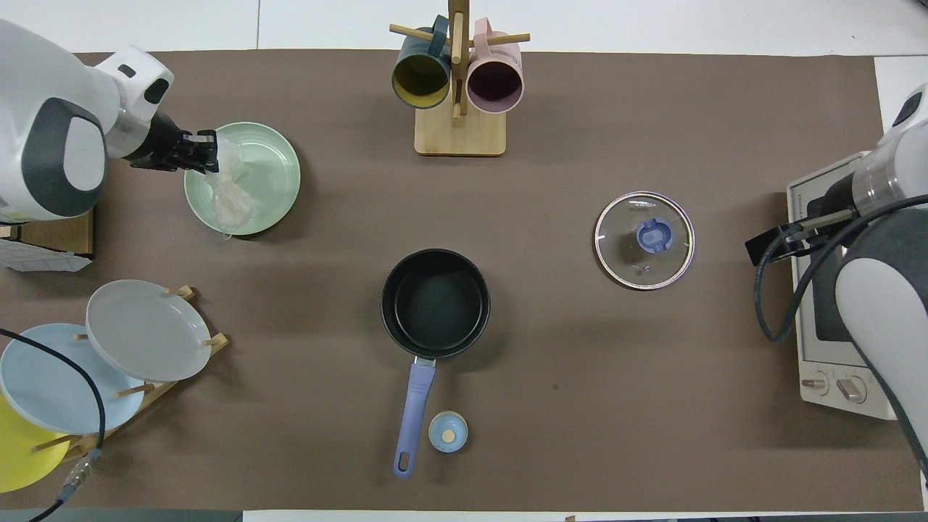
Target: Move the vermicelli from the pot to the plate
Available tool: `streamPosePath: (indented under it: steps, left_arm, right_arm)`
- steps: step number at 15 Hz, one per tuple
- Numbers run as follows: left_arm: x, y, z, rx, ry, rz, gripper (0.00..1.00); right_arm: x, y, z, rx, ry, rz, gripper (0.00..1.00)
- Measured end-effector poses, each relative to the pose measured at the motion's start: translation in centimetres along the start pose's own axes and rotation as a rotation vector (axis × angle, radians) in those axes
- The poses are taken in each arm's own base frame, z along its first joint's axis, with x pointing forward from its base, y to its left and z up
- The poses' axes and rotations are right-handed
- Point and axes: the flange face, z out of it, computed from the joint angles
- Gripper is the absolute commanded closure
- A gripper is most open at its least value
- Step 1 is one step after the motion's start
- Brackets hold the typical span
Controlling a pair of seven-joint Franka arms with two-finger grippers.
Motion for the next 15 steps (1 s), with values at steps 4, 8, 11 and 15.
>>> streamPosePath:
  steps: [4,8,11,15]
  left_arm:
    - [0.3,0.4,1.9,-0.001,-0.001,0.025,1.0]
    - [0.1,0.1,3.1,0.004,0.012,0.093,0.0]
    - [0.0,0.2,2.2,0.008,0.012,0.114,0.0]
    - [-1.6,0.5,-5.6,0.026,0.0,0.081,0.0]
  right_arm:
    - [-0.1,0.1,0.1,0.002,-0.009,0.003,0.0]
    - [-0.4,1.7,0.1,0.025,-0.005,0.039,0.0]
    - [-0.5,2.7,-0.6,0.028,0.011,0.059,0.0]
    - [-0.4,2.8,-1.3,0.029,0.027,0.06,0.0]
